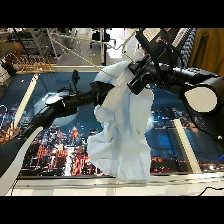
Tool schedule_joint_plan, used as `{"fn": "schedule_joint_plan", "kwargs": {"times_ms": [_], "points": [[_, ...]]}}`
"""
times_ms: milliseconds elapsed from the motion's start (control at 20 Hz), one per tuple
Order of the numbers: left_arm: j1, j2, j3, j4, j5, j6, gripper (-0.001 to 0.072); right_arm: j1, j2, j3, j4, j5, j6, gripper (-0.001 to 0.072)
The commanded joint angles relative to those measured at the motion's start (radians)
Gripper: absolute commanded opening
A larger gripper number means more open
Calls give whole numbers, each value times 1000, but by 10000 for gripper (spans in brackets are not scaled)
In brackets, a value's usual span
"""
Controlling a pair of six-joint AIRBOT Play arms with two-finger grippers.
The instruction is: Fold the clothes and pants, and hang the long-sleeved shirts on hangers.
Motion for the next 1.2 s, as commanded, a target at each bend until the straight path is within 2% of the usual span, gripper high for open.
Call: {"fn": "schedule_joint_plan", "kwargs": {"times_ms": [0, 250, 550, 900, 1050, 1100, 1150], "points": [[34, -6, 1, -34, -74, 0, 579, 1, 3, 1, 14, 1, -9, 25], [50, -60, 1, -117, -194, -37, 579, 1, 4, 1, 27, 1, -54, 25], [14, -122, 1, -132, -217, -37, 579, 6, 2, 1, 73, 1, -64, 25], [-53, -137, 50, -136, -72, -30, 579, 119, -3, 1, 49, 5, -108, 25], [-49, -137, 93, -196, 15, -29, 575, 137, -3, 1, 40, 37, -109, 25], [-49, -138, 93, -196, 48, -29, 527, 136, -2, 1, 33, 41, -109, 25], [-48, -144, 93, -175, 58, -29, 359, 136, -1, 1, 33, 33, -108, 25]]}}
